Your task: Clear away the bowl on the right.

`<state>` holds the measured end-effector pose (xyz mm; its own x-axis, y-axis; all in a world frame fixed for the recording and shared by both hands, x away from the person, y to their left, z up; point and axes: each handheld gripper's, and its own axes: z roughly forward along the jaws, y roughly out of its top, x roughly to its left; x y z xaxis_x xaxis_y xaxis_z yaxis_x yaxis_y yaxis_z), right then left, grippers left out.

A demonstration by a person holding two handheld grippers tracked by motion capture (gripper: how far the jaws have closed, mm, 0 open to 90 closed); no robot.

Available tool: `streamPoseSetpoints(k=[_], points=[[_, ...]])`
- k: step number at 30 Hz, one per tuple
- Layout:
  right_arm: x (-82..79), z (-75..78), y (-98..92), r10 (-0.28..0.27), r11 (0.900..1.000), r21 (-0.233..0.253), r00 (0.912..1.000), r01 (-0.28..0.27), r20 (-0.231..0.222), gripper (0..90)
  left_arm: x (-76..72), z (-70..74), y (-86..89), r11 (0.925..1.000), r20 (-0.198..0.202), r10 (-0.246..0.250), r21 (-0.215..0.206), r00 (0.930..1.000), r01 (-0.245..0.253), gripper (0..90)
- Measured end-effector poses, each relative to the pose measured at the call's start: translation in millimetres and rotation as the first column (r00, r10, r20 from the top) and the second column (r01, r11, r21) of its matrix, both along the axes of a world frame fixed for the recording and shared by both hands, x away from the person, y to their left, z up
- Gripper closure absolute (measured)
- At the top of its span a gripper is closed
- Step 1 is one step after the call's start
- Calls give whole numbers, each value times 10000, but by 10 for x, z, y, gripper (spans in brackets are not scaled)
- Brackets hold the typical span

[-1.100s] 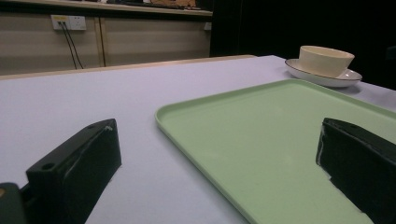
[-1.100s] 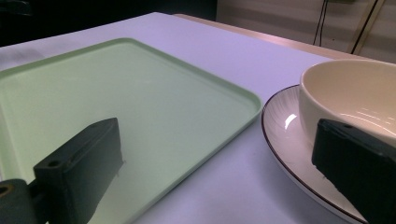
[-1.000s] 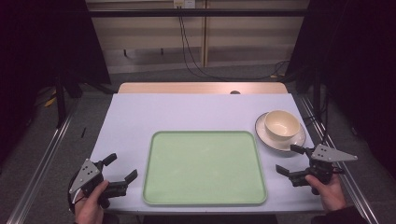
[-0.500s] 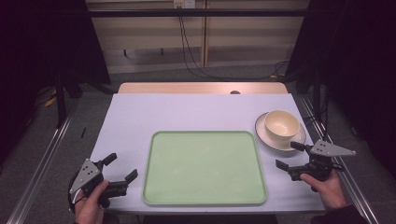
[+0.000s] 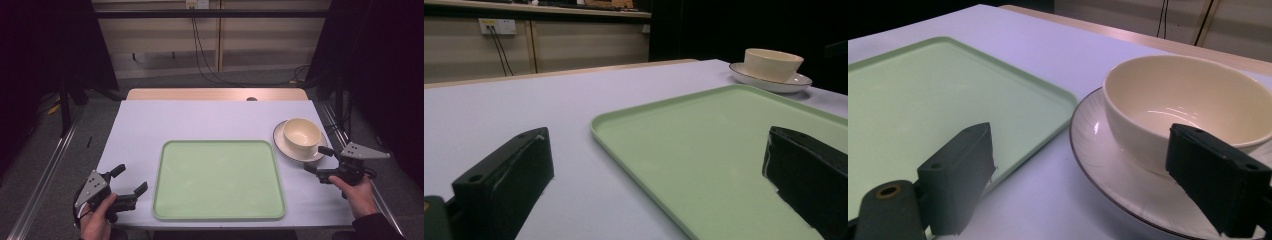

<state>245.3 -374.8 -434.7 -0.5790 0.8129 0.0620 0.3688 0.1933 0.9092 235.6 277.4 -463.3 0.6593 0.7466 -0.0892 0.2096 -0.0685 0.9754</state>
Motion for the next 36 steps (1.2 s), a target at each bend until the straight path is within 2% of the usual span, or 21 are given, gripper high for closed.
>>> streamPoseSetpoints(k=[3, 4, 5, 6, 7, 9, 16, 21, 27, 31, 33, 34, 35, 36], points=[[46, 24, -58, -217, 9997, -98, 9997, 218, 80, 125, -1, 0, 0, 10000, 3, -6, -6, 10000, 6, 1], [78, 55, -92, -107, 9999, -18, 9998, 106, -183, 216, -1, 0, 1, 10000, -4, 3, -20, 10000, -3, 0], [106, 69, -103, -9, 10000, 2, 9995, 9, -310, 178, -2, 0, 1, 10000, -5, 5, -24, 10000, -5, 0], [106, 69, -103, -9, 10000, 2, 9995, 9, -310, 178, -2, 0, 1, 10000, -5, 5, -24, 10000, -5, 1], [130, 79, -108, -124, 9999, 9, 9994, 125, -329, 127, -2, 0, 1, 10000, 0, 1, -27, 10000, -1, 1], [169, 92, -115, -252, 9996, -159, 9994, 248, -237, 134, -1, 0, 1, 10000, -4, 4, -26, 10000, -4, 0], [306, 119, -156, -202, 9986, -497, 9991, 183, -369, 96, 1, 0, 1, 10000, -9, -8, -15, 10000, 8, 0], [413, 148, -125, -174, 9952, -973, 9985, 122, -526, 84, 1, 1, 1, 10000, -2, -8, -39, 10000, 8, 0], [557, 193, -180, -288, 9933, -1139, 9963, 195, -807, 181, 1, 0, -1, 10000, -17, -5, -99, 10000, 5, 0], [635, 210, -216, -263, 9891, -1470, 9942, 107, -1043, 230, 2, 1, 0, 10000, -7, -18, -23, 10000, 18, 0], [686, 212, -244, -481, 9865, -1610, 9939, 316, -993, 232, 1, 1, 0, 10000, -22, -17, -16, 10000, 17, 0], [741, 217, -283, -610, 9863, -1598, 9912, 418, -1171, 257, 3, 1, 0, 10000, -10, -27, -3, 10000, 27, 0], [741, 217, -283, -610, 9863, -1598, 9912, 418, -1171, 257, 3, 0, 0, 10000, -22, -23, -12, 10000, 23, 0], [787, 216, -316, -839, 9844, -1643, 9890, 632, -1220, 254, 4, 0, -1, 10000, -20, -17, -21, 10000, 17, 0]])
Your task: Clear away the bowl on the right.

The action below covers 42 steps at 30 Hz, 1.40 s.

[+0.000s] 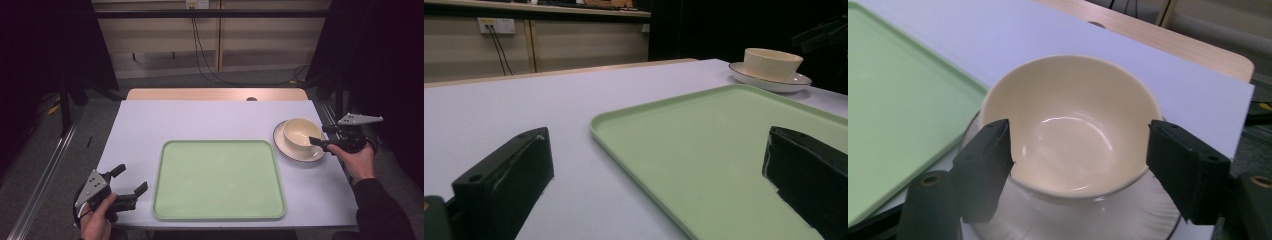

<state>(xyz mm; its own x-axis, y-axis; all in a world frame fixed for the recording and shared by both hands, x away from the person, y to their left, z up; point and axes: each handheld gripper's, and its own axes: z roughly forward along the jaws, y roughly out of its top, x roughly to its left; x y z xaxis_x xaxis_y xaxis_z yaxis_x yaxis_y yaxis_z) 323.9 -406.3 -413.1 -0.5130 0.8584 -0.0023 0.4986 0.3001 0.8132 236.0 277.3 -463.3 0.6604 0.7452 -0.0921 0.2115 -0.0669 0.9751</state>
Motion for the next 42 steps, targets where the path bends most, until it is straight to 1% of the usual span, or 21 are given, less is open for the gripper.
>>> streamPoseSetpoints(k=[3, 4, 7, 10, 14, 16, 17, 19, 21, 22, 25, 27, 28, 31, 32, 33, 34, 35, 36, 38, 42], points=[[56, -6, -29, -145, 9998, 132, 9997, 147, -182, 259, 0, 1, 1, 10000, 7, -3, 1, 10000, 3, 0], [103, -9, -49, -142, 9999, 80, 9989, 146, -445, 259, 2, 0, 0, 10000, 0, 3, -5, 10000, -3, 0], [159, -13, -44, -200, 9998, -24, 9975, 199, -678, 259, 6, -1, 2, 10000, 21, -83, 19, 10000, 83, 0], [255, -1, -11, -227, 9997, -62, 9917, 221, -1265, 273, -1, 1, -3, 10000, 10, 58, 5, 10000, -58, 1], [330, -16, -9, -432, 9988, -309, 9885, 392, -1450, 273, 1, -1, 1, 10000, -4, -4, -8, 10000, 4, 0], [376, -40, -11, -675, 9971, -465, 9828, 604, -1720, 284, 3, -3, -1, 10000, -24, -38, -39, 10000, 37, 1], [395, -59, -7, -786, 9959, -577, 9808, 693, -1786, 332, 4, -3, 0, 10000, -10, -1, -25, 10000, 1, 0], [447, -101, -2, -826, 9958, -542, 9772, 733, -1958, 337, 4, -3, -1, 10000, -17, -35, -34, 10000, 35, 0], [485, -134, 17, -1018, 9928, -834, 9716, 857, -2138, 337, 5, -4, 0, 10000, -3, -69, -30, 10000, 69, 0], [507, -149, 11, -857, 9955, -582, 9711, 745, -2228, 340, 3, -4, -1, 10000, -15, -72, -51, 10000, 72, 0], [557, -175, 23, -1009, 9943, -586, 9629, 889, -2502, 329, 3, -4, 2, 10000, -25, -52, -21, 10000, 52, 0], [575, -196, 54, -1070, 9935, -662, 9568, 924, -2704, 418, 8, -6, 2, 9999, -27, -105, -53, 9999, 105, 0], [579, -200, 57, -1185, 9917, -802, 9563, 1005, -2671, 435, 7, -7, 1, 10000, -36, -84, -34, 10000, 84, 0], [593, -206, 49, -1152, 9926, -696, 9518, 993, -2843, 453, 6, -6, 1, 9999, -33, -107, -20, 9999, 107, 0], [606, -231, 48, -1263, 9905, -900, 9450, 1036, -3018, 479, 7, -6, 1, 9999, -31, -99, -17, 9999, 99, 0], [611, -248, 51, -1304, 9899, -939, 9435, 1065, -3047, 494, 7, -7, 0, 9999, -42, -102, -30, 9999, 102, 1], [611, -248, 51, -1304, 9899, -939, 9435, 1065, -3047, 494, 8, -8, -5, 9999, -50, -75, -87, 10000, 74, 1], [611, -258, 52, -1263, 9913, -768, 9380, 1070, -3229, 521, 8, -8, -8, 9999, -51, -71, -130, 10000, 70, 0], [620, -275, 37, -1230, 9910, -907, 9385, 987, -3227, 537, 7, -6, -3, 10000, -46, -63, -3, 10000, 63, 1], [622, -290, 26, -1242, 9909, -900, 9379, 1001, -3238, 562, 6, -7, -9, 9999, -53, -43, -100, 10000, 43, 0], [627, -320, 10, -1359, 9899, -842, 9306, 1138, -3398, 597, 10, -6, 1, 10000, -35, -84, -24, 10000, 83, 0]])
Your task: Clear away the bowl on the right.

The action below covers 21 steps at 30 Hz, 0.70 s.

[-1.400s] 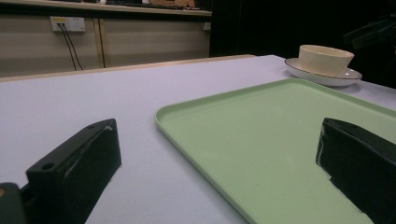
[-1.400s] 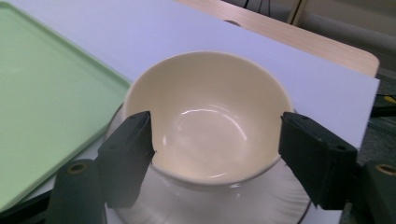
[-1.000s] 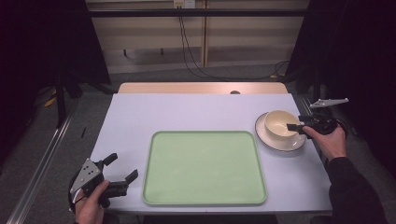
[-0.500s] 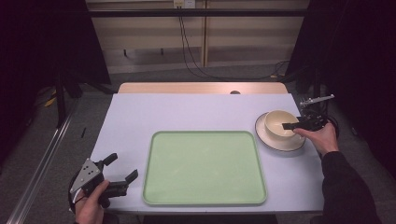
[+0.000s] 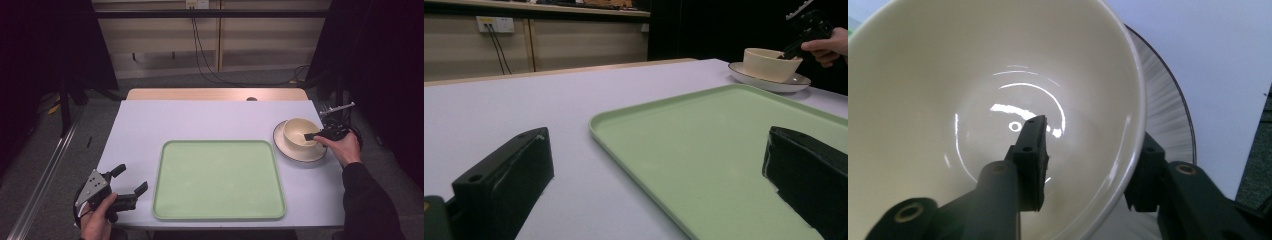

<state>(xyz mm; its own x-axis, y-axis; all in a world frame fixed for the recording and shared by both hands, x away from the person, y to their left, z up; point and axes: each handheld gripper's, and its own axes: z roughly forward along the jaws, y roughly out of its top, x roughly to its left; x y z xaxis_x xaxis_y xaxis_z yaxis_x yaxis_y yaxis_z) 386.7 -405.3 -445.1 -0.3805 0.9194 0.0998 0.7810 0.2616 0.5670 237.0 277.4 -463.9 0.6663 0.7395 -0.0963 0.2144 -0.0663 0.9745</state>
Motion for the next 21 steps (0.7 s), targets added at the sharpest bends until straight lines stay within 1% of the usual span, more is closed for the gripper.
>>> streamPoseSetpoints(k=[1, 2, 3, 4, 6, 8, 9, 10, 11, 12, 13, 14, 15, 16, 17, 18, 19, 20, 21], points=[[9, -15, -4, 130, 9999, 48, 9999, -129, -109, 605, -2, 0, -4, 10000, 0, -12, -34, 10000, 12, 1], [13, -23, 7, 58, 10000, 22, 9996, -58, -277, 618, -5, 1, -4, 10000, -11, 24, 10, 10000, -24, 1], [16, -25, -1, 42, 10000, -16, 9998, -42, -181, 625, -4, 1, -4, 10000, -9, 25, 22, 10000, -25, 0], [23, -21, -9, 80, 9999, 63, 9996, -78, -257, 636, -3, 0, -5, 10000, -16, 42, 3, 10000, -42, 0], [30, -16, -9, 39, 10000, -83, 9997, -41, -251, 662, -1, -2, -2, 10000, -15, -1, -11, 10000, 1, 1], [41, -12, -1, -77, 9999, -148, 9994, 72, -327, 704, -2, 0, -5, 10000, -9, 16, 46, 10000, -16, 0], [49, -11, 3, -70, 9999, -135, 9994, 66, -349, 734, -5, 1, -9, 10000, -13, -44, 42, 10000, 44, 0], [51, -3, 5, -105, 9997, -241, 9993, 96, -363, 757, -4, -1, -16, 9999, -27, -147, -12, 9999, 147, 0], [53, -2, 16, -112, 9998, -149, 9993, 107, -367, 775, -5, 0, -12, 10000, 5, -34, 63, 10000, 34, 0], [55, 1, 16, -66, 9999, -114, 9992, 62, -390, 784, -4, 2, -10, 9999, 28, -48, 120, 10000, 48, 0], [55, 2, 11, 21, 10000, -36, 9992, -22, -407, 786, -4, 1, -12, 9999, 7, -77, 72, 10000, 77, 0], [54, -2, 16, -34, 10000, 20, 9992, 34, -395, 787, -4, 0, -11, 9999, -16, -118, 42, 9999, 118, 0], [55, 1, 17, -108, 9999, 41, 9989, 110, -451, 788, -6, -1, -17, 10000, -17, -89, -22, 10000, 89, 0], [55, 3, 13, -21, 10000, 1, 9990, 21, -453, 790, -5, -1, -16, 10000, -7, -65, -31, 10000, 65, 0], [55, 3, 19, -140, 9999, 62, 9989, 143, -455, 794, -5, 0, -10, 10000, 4, -84, 30, 10000, 84, 0], [57, 3, 11, -132, 9999, 82, 9990, 136, -430, 796, -5, -1, -13, 10000, 2, -82, -2, 10000, 82, 0], [56, 5, 8, -208, 9996, 166, 9985, 217, -500, 807, -4, 0, -5, 9999, 20, -93, 79, 10000, 93, 0], [56, 5, 8, -208, 9996, 166, 9985, 217, -500, 807, -4, 0, -5, 9999, 18, -91, 94, 10000, 91, 0], [59, 2, -2, -131, 9995, 273, 9987, 144, -500, 812, -5, 0, -6, 9999, 13, -90, 65, 10000, 90, 0]])
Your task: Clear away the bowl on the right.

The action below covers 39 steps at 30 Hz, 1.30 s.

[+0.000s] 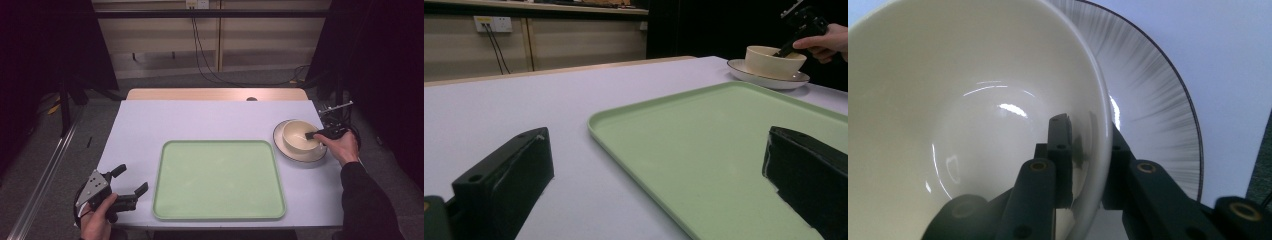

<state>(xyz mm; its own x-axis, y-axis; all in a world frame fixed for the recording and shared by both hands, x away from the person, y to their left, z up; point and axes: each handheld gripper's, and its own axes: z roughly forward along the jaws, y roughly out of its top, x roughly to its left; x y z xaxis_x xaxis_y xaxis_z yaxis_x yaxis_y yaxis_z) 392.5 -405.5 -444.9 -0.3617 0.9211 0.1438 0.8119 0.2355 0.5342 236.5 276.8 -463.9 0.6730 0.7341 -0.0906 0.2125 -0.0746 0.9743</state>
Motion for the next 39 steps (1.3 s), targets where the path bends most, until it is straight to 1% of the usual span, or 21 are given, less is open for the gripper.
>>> streamPoseSetpoints(k=[2, 3, 4, 8, 10, 18, 19, 21, 22, 23, 25, 27, 29, 30, 31, 32, 34, 35, 38, 39], points=[[-5, 8, -7, -154, 9998, 133, 9999, 154, -20, 828, -4, 2, -3, 10000, -6, 52, 21, 10000, -52, 0], [-2, 8, -17, -124, 9997, 206, 9999, 124, -18, 835, -4, 2, -1, 10000, -2, 70, 37, 10000, -70, 1], [-4, 10, -18, -173, 9992, 361, 9998, 176, -88, 836, -5, 2, -1, 10000, 1, 61, 17, 10000, -61, 0], [1, 14, -20, -266, 9988, 414, 9994, 276, -238, 839, -6, 1, 7, 10000, 5, 49, 26, 10000, -49, 0], [1, 14, -29, -245, 9980, 580, 9995, 255, -178, 841, -8, 2, 7, 10000, 12, 45, 32, 10000, -45, 1], [-13, 28, -56, -487, 9945, 912, 9984, 511, -281, 844, -13, 2, 6, 10000, -12, 48, 58, 10000, -48, 0], [-14, 24, -64, -558, 9938, 948, 9982, 577, -232, 843, -13, 2, 5, 9999, 4, 95, 33, 10000, -95, 0], [-25, 25, -86, -752, 9913, 1065, 9970, 768, -186, 843, -8, 1, 6, 10000, -8, 31, -3, 10000, -31, 0], [-25, 25, -86, -752, 9913, 1065, 9970, 768, -186, 843, -9, 0, 4, 10000, -16, 40, -32, 10000, -40, 0], [-25, 21, -97, -739, 9916, 1057, 9972, 742, -68, 843, -12, 1, 7, 10000, -11, 41, 59, 10000, -41, 0], [-31, 24, -107, -852, 9895, 1167, 9963, 856, -88, 842, -14, 1, 9, 9999, 4, 105, 32, 9999, -105, 0], [-37, 25, -114, -891, 9880, 1258, 9960, 899, -122, 842, -13, 0, 8, 9999, -2, 128, -3, 9999, -128, 0], [-40, 32, -119, -879, 9892, 1173, 9961, 882, -80, 841, -12, 1, 6, 10000, -13, 47, 36, 10000, -47, 0], [-44, 35, -113, -923, 9880, 1241, 9957, 922, -46, 841, -12, 2, 5, 10000, -15, 48, 41, 10000, -48, 0], [-48, 45, -118, -910, 9890, 1171, 9958, 899, 45, 839, -12, 2, 5, 10000, -12, 69, 37, 10000, -69, 0], [-48, 45, -118, -910, 9890, 1171, 9958, 899, 45, 839, -12, 2, 8, 9999, -12, 55, 89, 10000, -55, 0], [-55, 53, -124, -889, 9881, 1260, 9960, 883, -9, 839, -11, 0, 9, 10000, 6, 68, 38, 10000, -68, 0], [-60, 58, -122, -969, 9866, 1316, 9953, 965, -32, 838, -13, 1, 8, 9999, 1, 110, 46, 9999, -110, 0], [-71, 73, -142, -974, 9852, 1424, 9952, 957, 50, 838, -12, 0, 10, 10000, 5, 73, 29, 10000, -73, 0], [-78, 80, -148, -1000, 9847, 1442, 9950, 979, 76, 838, -14, 0, 6, 9999, -3, 135, 1, 9999, -135, 0]])
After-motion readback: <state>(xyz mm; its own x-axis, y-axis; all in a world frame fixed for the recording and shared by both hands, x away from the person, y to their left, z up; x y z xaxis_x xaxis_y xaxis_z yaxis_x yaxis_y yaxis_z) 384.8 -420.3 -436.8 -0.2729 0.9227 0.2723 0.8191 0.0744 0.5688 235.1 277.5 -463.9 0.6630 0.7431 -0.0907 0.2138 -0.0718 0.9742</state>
